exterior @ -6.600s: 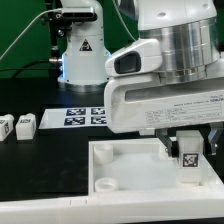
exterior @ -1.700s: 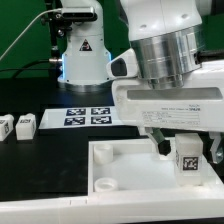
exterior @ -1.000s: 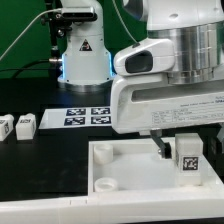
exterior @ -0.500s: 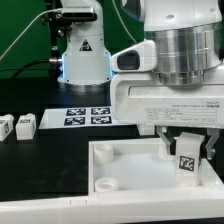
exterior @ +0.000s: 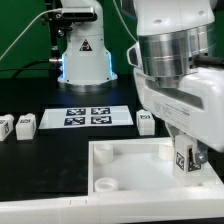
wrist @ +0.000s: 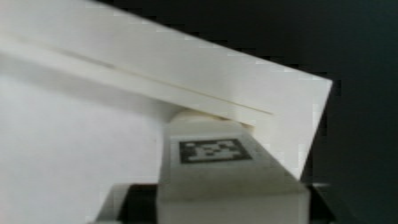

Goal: Assemble one leg

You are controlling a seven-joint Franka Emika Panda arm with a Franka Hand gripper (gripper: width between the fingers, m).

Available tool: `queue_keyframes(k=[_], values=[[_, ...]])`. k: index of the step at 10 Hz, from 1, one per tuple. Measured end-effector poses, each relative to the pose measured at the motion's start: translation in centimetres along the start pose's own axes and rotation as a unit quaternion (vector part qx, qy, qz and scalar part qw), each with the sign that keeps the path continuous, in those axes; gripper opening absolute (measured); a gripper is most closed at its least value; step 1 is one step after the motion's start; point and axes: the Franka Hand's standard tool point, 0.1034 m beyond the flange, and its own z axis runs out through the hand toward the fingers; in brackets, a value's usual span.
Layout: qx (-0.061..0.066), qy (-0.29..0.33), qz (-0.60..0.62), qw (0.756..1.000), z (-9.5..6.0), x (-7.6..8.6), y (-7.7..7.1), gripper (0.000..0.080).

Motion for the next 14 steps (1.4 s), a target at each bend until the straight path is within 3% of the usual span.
queue_keyframes(k=[3,5,6,7,10,13,14], values=[[-0.001,-0.005,0.142,0.99,0.19,-0.33,0.2,0.0299],[-0.001,-0.006,0.154,0.988,0.19,-0.33,0.2,0.0296],[-0.001,-0.006,0.154,0.988,0.2,-0.36,0.2,0.049],[-0.001,-0.006,0.153,0.988,0.2,-0.37,0.2,0.0598],[-0.001,-0.006,0.121,0.993,0.2,-0.42,0.2,0.0646],[-0.001,-0.003,-0.117,0.993,0.03,-0.81,0.19,0.0649],[0.0,-0.002,-0.14,0.99,0.03,-0.73,0.19,0.0649]])
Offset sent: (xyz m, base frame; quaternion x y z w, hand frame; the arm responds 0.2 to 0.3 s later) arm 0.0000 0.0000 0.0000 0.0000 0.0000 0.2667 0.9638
